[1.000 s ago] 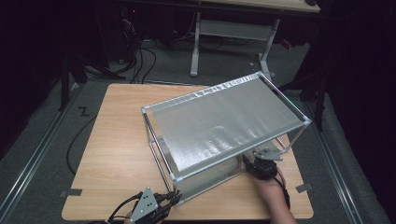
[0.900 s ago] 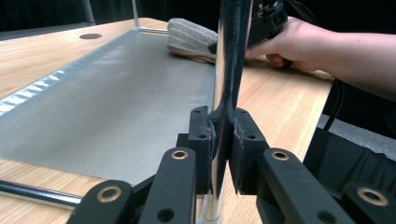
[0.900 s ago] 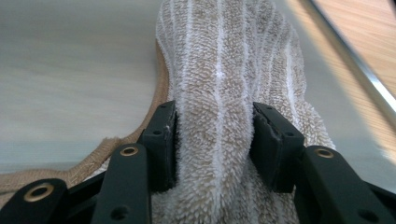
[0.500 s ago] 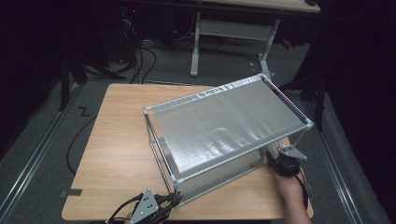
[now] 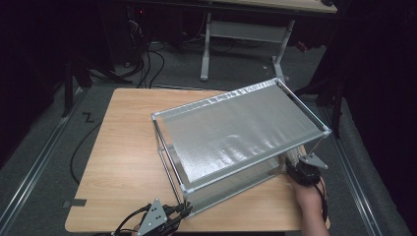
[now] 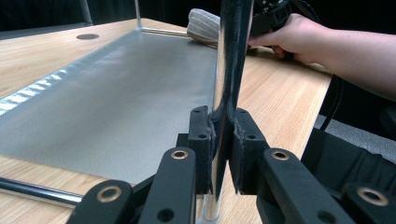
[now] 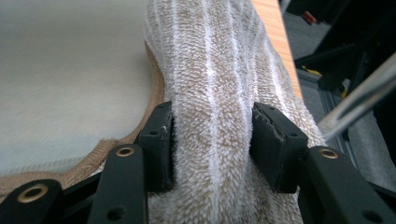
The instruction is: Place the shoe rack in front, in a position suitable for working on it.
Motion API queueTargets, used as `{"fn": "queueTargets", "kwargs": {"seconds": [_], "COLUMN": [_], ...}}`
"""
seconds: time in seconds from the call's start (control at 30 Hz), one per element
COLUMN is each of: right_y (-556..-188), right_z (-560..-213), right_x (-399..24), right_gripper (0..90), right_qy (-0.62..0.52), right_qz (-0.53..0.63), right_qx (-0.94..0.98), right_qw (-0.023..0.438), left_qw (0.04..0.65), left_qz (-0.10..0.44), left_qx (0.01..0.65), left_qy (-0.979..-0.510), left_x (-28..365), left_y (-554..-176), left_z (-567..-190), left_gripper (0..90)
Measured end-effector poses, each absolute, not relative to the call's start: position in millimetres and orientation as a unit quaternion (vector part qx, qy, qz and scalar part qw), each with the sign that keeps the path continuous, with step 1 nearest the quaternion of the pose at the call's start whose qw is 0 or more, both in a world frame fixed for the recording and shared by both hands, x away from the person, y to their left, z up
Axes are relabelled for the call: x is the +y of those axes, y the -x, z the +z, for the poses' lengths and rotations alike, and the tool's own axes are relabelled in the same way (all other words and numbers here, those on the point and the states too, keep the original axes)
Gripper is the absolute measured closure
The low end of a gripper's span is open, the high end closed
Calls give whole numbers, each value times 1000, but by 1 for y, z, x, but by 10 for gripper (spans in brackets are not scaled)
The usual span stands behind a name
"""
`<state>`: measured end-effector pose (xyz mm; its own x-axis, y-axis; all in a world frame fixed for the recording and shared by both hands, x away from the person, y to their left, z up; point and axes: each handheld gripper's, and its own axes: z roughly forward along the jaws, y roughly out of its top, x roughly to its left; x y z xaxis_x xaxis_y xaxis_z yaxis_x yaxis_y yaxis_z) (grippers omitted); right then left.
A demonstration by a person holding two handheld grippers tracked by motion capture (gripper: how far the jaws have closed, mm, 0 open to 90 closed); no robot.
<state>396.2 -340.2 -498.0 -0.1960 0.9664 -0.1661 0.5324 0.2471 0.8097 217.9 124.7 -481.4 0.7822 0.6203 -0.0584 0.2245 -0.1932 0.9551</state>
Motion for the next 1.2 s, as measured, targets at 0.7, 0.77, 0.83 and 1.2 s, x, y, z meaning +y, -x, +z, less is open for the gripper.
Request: {"fn": "queueTargets", "kwargs": {"seconds": [0.7,0.77,0.83,1.2], "right_y": [-392,-390,-387,-358], "right_z": [-497,-498,-498,-500], "right_x": [-306,-297,-288,-209], "right_gripper": [560,559,559,537], "right_qy": [-498,-488,-480,-392], "right_qz": [331,333,337,370], "right_qx": [745,752,758,809], "right_qw": [295,292,285,233], "left_qw": [581,581,581,582], "left_qz": [173,172,171,168], "left_qx": [301,300,300,300], "left_qy": [-737,-737,-737,-737], "left_x": [122,122,122,122], "left_y": [-235,-235,-236,-236], "left_z": [-485,-485,-485,-485], "left_gripper": [796,795,795,793]}}
